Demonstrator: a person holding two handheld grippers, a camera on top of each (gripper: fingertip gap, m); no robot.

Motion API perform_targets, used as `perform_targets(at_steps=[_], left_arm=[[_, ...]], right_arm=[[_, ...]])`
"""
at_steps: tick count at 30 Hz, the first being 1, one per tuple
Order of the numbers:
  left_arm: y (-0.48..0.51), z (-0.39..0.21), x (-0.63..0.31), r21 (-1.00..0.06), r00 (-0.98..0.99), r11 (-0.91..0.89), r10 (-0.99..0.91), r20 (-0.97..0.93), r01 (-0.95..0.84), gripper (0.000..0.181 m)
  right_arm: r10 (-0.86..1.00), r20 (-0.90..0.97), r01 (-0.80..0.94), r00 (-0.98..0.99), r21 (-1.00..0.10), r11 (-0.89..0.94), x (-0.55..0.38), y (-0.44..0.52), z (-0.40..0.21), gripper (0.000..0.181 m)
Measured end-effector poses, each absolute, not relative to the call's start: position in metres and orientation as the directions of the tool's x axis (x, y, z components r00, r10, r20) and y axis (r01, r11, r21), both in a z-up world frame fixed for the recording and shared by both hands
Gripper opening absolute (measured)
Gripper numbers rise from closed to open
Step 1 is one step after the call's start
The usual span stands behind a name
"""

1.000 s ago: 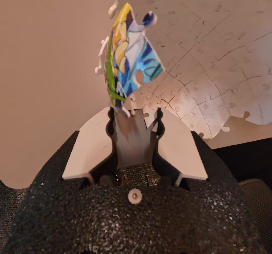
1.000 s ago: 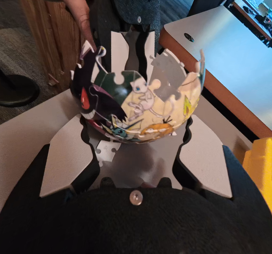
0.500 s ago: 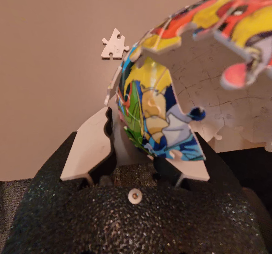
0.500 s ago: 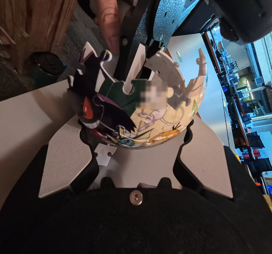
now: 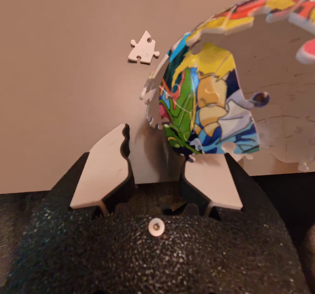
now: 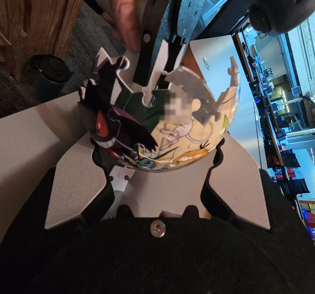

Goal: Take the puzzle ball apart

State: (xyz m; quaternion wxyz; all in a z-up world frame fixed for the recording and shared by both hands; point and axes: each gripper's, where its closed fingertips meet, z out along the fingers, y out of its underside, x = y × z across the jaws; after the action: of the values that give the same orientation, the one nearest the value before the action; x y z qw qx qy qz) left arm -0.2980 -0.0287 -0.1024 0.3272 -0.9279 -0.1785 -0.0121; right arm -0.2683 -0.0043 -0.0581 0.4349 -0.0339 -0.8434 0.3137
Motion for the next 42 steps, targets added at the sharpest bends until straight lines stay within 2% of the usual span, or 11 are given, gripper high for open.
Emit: perform_targets(at_steps=[1, 3, 13, 21, 26, 29, 35, 39, 42], left_arm=[[-0.028, -0.104, -0.298, -0.596, 0.943, -0.739, 0.317, 0.105, 0.315, 0.063], [-0.027, -0.105, -0.299, -0.582, 0.953, -0.767, 0.301, 0.046, 0.27, 0.064], [-0.03, -0.106, -0.301, -0.558, 0.955, -0.795, 0.296, -0.011, 0.239, 0.074], [-0.035, -0.097, -0.303, -0.619, 0.956, -0.742, 0.288, 0.052, 0.258, 0.073], [-0.03, -0.105, -0.304, -0.608, 0.961, -0.755, 0.272, 0.05, 0.245, 0.063], [-0.023, -0.1, -0.302, -0.639, 0.964, -0.732, 0.258, 0.061, 0.236, 0.062], [-0.002, -0.065, -0.291, -0.776, 0.949, -0.547, 0.211, 0.236, 0.315, 0.058], [0.015, -0.051, -0.274, -0.791, 0.93, -0.492, 0.136, 0.343, 0.363, 0.054], [0.033, -0.054, -0.251, -0.769, 0.923, -0.534, 0.06, 0.38, 0.352, 0.053]], right_arm=[[0.332, 0.71, -0.213, -0.62, -0.56, 0.801, -0.268, -0.004, -0.058, 0.13], [0.336, 0.707, -0.208, -0.622, -0.563, 0.799, -0.268, -0.004, -0.058, 0.13], [0.347, 0.698, -0.199, -0.626, -0.574, 0.795, -0.269, -0.003, -0.059, 0.13], [0.387, 0.668, -0.16, -0.635, -0.604, 0.781, -0.269, 0.0, -0.061, 0.13], [0.422, 0.646, -0.109, -0.635, -0.617, 0.78, -0.269, 0.007, -0.063, 0.13], [0.446, 0.653, -0.096, -0.612, -0.621, 0.778, -0.265, 0.017, -0.061, 0.129], [0.497, 0.679, -0.042, -0.54, -0.612, 0.79, -0.248, 0.045, -0.059, 0.127], [0.542, 0.695, 0.033, -0.472, -0.6, 0.799, -0.229, 0.072, -0.059, 0.122], [0.565, 0.698, 0.084, -0.44, -0.594, 0.8, -0.211, 0.088, -0.06, 0.119]])
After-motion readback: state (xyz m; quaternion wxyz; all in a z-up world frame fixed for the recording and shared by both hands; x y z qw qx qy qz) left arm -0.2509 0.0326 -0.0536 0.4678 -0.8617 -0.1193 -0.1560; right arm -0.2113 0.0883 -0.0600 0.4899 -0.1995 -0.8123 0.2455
